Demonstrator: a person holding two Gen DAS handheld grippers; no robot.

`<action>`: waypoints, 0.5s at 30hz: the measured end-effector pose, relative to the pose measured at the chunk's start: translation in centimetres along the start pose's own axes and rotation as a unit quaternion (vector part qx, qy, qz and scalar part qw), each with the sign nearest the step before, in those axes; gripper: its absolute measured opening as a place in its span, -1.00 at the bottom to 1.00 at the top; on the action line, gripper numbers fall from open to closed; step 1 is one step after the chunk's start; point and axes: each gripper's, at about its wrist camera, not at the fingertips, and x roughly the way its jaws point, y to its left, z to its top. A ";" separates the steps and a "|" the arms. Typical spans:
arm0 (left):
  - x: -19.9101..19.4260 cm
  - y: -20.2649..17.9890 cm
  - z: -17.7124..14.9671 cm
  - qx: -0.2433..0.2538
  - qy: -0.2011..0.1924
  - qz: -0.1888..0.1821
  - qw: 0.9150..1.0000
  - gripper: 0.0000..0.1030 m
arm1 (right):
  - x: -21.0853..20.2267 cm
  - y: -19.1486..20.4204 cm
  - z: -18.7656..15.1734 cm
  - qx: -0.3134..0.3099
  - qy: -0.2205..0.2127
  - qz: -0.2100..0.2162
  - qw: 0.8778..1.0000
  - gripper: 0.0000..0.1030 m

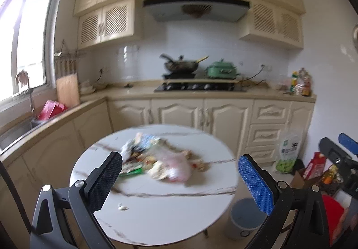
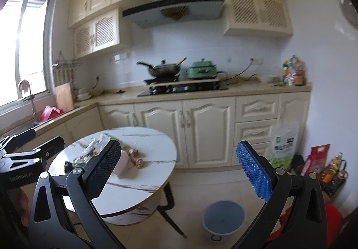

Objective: Collect trash
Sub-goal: 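Grasp the clear plastic bag with the left tool while the right tool grasps a ginger piece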

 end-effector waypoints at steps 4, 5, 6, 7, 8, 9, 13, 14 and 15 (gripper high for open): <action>4.1 4.0 -1.0 -0.031 0.048 0.041 0.997 0.99 | 4.6 1.2 -0.9 -0.022 0.043 0.021 0.999 1.00; 5.1 5.0 -1.2 -0.040 0.060 0.046 0.996 0.99 | 5.8 1.4 -1.3 -0.024 0.054 0.026 0.998 1.00; 6.0 5.7 -1.5 -0.046 0.073 0.051 0.995 0.99 | 7.5 1.9 -1.9 -0.027 0.068 0.033 0.997 1.00; 7.3 6.9 -2.0 -0.054 0.090 0.060 0.993 0.99 | 8.6 2.2 -2.3 -0.030 0.078 0.036 0.996 1.00; 8.1 7.2 -2.0 -0.058 0.101 0.065 0.991 0.99 | 9.8 2.6 -2.7 -0.032 0.089 0.039 0.995 1.00; 8.8 7.8 -2.2 -0.061 0.111 0.071 0.989 0.99 | 11.2 3.0 -3.1 -0.034 0.101 0.046 0.993 1.00; 12.3 9.8 -2.5 -0.079 0.151 0.089 0.981 0.99 | 15.5 4.5 -4.6 -0.044 0.131 0.065 0.988 1.00; 13.2 10.4 -2.7 -0.083 0.158 0.091 0.980 0.99 | 16.7 5.0 -4.9 -0.047 0.140 0.071 0.986 1.00; 14.3 10.9 -2.7 -0.087 0.167 0.094 0.978 0.99 | 17.5 5.4 -5.1 -0.049 0.146 0.078 0.985 1.00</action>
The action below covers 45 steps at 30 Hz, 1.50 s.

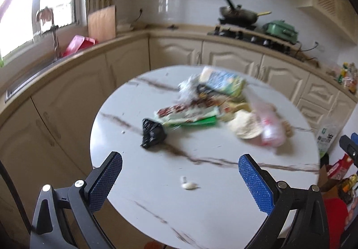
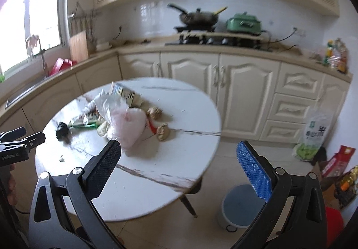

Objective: Collect trash
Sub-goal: 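Grasp the clear plastic bag with the left tool while the right tool grasps a ginger piece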

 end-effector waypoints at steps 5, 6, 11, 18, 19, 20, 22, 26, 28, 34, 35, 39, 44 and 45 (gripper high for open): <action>3.6 -0.4 1.7 -0.006 0.026 -0.005 1.000 0.99 | 4.6 0.6 0.5 -0.009 0.029 0.008 1.000 1.00; 4.2 -0.9 2.2 -0.007 0.027 -0.016 0.999 0.99 | 5.6 0.4 0.5 -0.008 0.035 0.004 0.999 1.00; 7.1 -6.1 4.8 0.024 0.025 -0.081 0.996 0.99 | 8.0 -1.0 0.9 -0.001 0.046 -0.011 0.999 1.00; 10.6 -12.1 6.1 0.061 0.029 -0.101 0.993 0.82 | 8.6 -3.6 1.2 0.007 0.041 -0.025 0.999 1.00; 11.2 -12.7 6.2 0.066 0.031 -0.102 0.992 0.74 | 8.6 -4.0 1.2 0.009 0.041 -0.027 0.999 1.00; 11.7 -13.3 6.3 0.070 0.032 -0.102 0.992 0.70 | 8.6 -4.4 1.2 0.012 0.039 -0.029 0.999 1.00; 13.1 -14.4 6.4 0.077 0.041 -0.096 0.992 0.42 | 8.7 -5.3 1.3 0.019 0.038 -0.026 0.999 1.00; 14.3 -16.6 6.7 0.098 0.029 -0.072 0.992 0.29 | 9.4 -6.0 1.2 0.023 0.040 -0.017 0.999 1.00; 14.6 -17.3 6.6 0.101 0.026 -0.082 0.991 -0.14 | 9.8 -6.0 1.2 0.023 0.044 -0.012 0.999 1.00; 13.6 -15.2 6.2 0.076 0.025 -0.121 0.989 -0.27 | 12.0 -4.7 1.0 0.003 0.066 0.039 0.997 1.00; 13.2 -14.2 6.3 0.070 0.024 -0.131 0.989 -0.27 | 12.4 -4.5 1.1 0.001 0.074 0.048 0.996 1.00; 11.6 -11.5 6.3 0.058 0.012 -0.148 0.987 -0.28 | 14.4 -2.7 1.3 -0.032 0.112 0.064 0.991 0.92; 10.6 -8.6 5.9 0.036 0.005 -0.160 0.987 -0.29 | 15.9 -0.2 1.6 -0.076 0.145 0.076 0.984 0.42; 10.4 -8.3 5.9 0.035 0.002 -0.159 0.987 -0.29 | 16.2 0.1 1.5 -0.080 0.152 0.079 0.982 0.31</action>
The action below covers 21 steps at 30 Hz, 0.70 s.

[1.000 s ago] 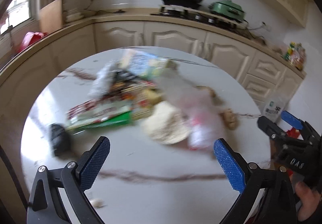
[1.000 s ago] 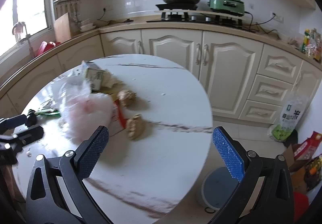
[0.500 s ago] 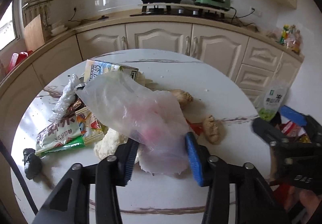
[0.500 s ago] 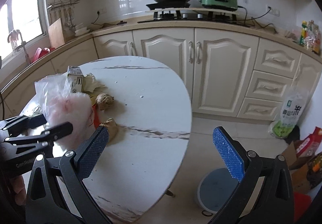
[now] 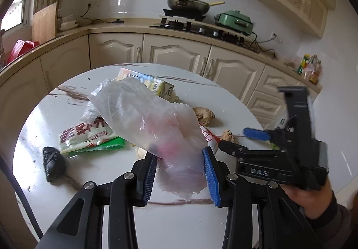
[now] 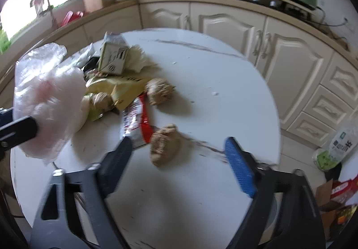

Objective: Collect trash
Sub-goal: 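Grasp the clear plastic bag with the left tool while the right tool grasps a ginger piece, then carry both items to the blue bucket and open both tools to drop them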

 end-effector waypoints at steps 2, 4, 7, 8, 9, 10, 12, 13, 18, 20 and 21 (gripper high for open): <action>-0.8 0.5 -0.2 0.002 -0.006 0.003 1.000 -0.29 | 0.3 0.3 0.1 -0.005 0.007 0.000 1.000 0.25; -1.5 0.8 -0.4 0.001 -0.012 0.004 1.000 -0.29 | 0.4 0.4 0.2 -0.015 0.006 -0.004 1.000 -0.05; -2.5 0.2 -0.7 0.002 -0.017 0.008 1.000 -0.29 | 0.3 -0.1 0.2 -0.011 0.005 0.019 1.000 -0.47; -2.8 -0.2 -0.8 0.004 -0.018 0.006 1.000 -0.29 | 0.2 -0.4 0.2 -0.008 0.005 0.027 1.000 -0.47; -3.1 -0.5 -0.9 0.005 -0.020 0.005 1.000 -0.29 | -0.1 -0.9 0.0 0.005 0.004 0.043 0.999 -0.48; -3.4 -0.8 -0.9 0.006 -0.023 0.004 1.000 -0.29 | -0.4 -1.2 -0.3 0.015 0.002 0.056 0.998 -0.48; -3.8 -1.6 -0.9 0.011 -0.025 0.001 1.000 -0.29 | -1.4 -2.0 -1.0 0.038 -0.013 0.083 0.996 -0.48; -3.8 -2.1 -0.9 0.014 -0.026 0.000 1.000 -0.29 | -2.0 -2.2 -1.3 0.045 -0.020 0.090 0.995 -0.48; -3.3 -5.9 -0.8 0.041 -0.024 -0.016 0.999 -0.29 | -5.4 -3.9 -3.3 0.073 -0.057 0.114 0.989 -0.48; -2.3 -8.4 -0.4 0.059 -0.019 -0.034 0.997 -0.29 | -6.8 -5.2 -4.2 0.088 -0.070 0.114 0.987 -0.48; -1.6 -9.9 -0.3 0.070 -0.016 -0.042 0.997 -0.29 | -8.0 -6.2 -4.9 0.097 -0.081 0.107 0.986 -0.48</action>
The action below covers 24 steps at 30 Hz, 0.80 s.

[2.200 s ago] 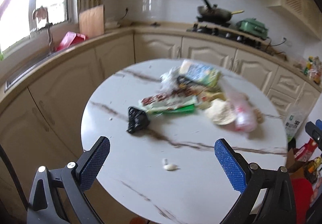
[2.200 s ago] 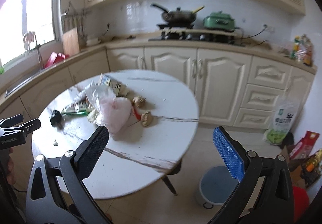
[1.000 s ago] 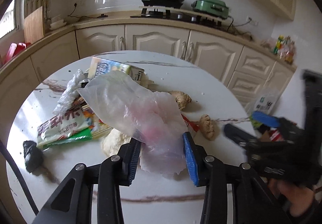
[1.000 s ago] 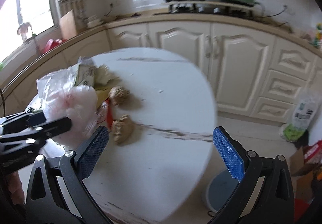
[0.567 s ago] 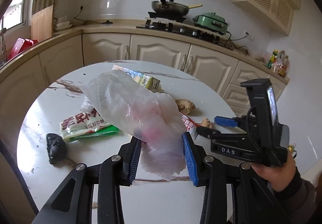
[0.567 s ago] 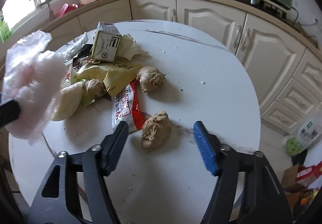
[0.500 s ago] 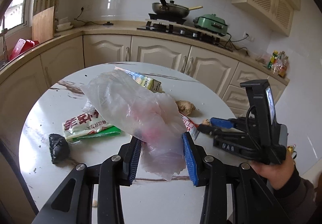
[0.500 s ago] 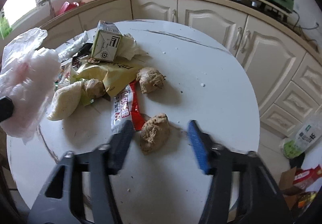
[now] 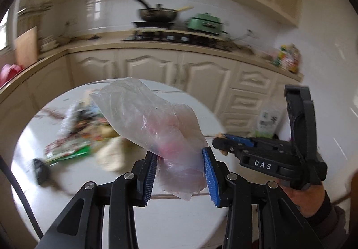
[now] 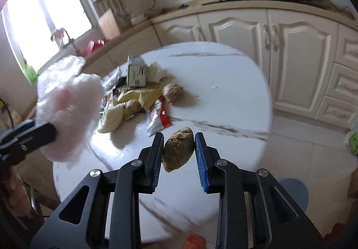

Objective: Collect trash
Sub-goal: 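Carry both items to the blue bucket and open both tools to drop them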

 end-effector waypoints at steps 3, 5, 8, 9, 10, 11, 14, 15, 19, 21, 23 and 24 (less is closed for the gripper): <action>3.2 -4.1 1.0 0.028 0.013 -0.029 0.999 -0.29 | -3.9 -3.2 -1.0 0.023 -0.024 -0.026 0.999 -0.48; 6.1 -7.5 1.7 0.047 0.028 -0.051 0.997 -0.29 | -6.1 -5.8 -2.1 0.043 -0.035 -0.053 0.997 -0.48; 10.7 -11.9 2.5 0.075 0.052 -0.077 0.993 -0.29 | -8.2 -10.0 -4.1 0.075 -0.031 -0.090 0.993 -0.48; 12.3 -13.0 2.7 0.085 0.061 -0.082 0.991 -0.29 | -8.5 -11.8 -5.1 0.090 -0.025 -0.105 0.990 -0.48; 14.1 -14.2 2.8 0.092 0.072 -0.089 0.989 -0.29 | -8.7 -13.1 -5.9 0.099 -0.020 -0.114 0.988 -0.48; 16.2 -15.3 2.8 0.097 0.088 -0.097 0.987 -0.29 | -8.7 -14.8 -7.0 0.114 -0.015 -0.125 0.986 -0.48; 21.6 -17.6 2.3 0.108 0.126 -0.113 0.980 -0.29 | -7.7 -18.6 -9.5 0.148 0.003 -0.137 0.980 -0.48; 23.6 -18.4 2.2 0.112 0.139 -0.114 0.977 -0.29 | -7.1 -20.3 -10.7 0.162 0.011 -0.139 0.977 -0.48; 29.6 -20.4 1.4 0.133 0.174 -0.120 0.968 -0.23 | -4.6 -24.6 -13.8 0.195 0.040 -0.151 0.968 -0.48; 32.7 -20.7 0.8 0.134 0.196 -0.130 0.963 -0.22 | -3.5 -26.5 -15.2 0.209 0.050 -0.151 0.965 -0.48; 35.4 -20.5 0.7 0.140 0.209 -0.123 0.960 -0.19 | -2.3 -27.9 -16.3 0.218 0.060 -0.154 0.962 -0.48; 36.5 -20.2 0.7 0.141 0.216 -0.118 0.959 -0.07 | -1.5 -28.6 -17.0 0.222 0.063 -0.154 0.961 -0.48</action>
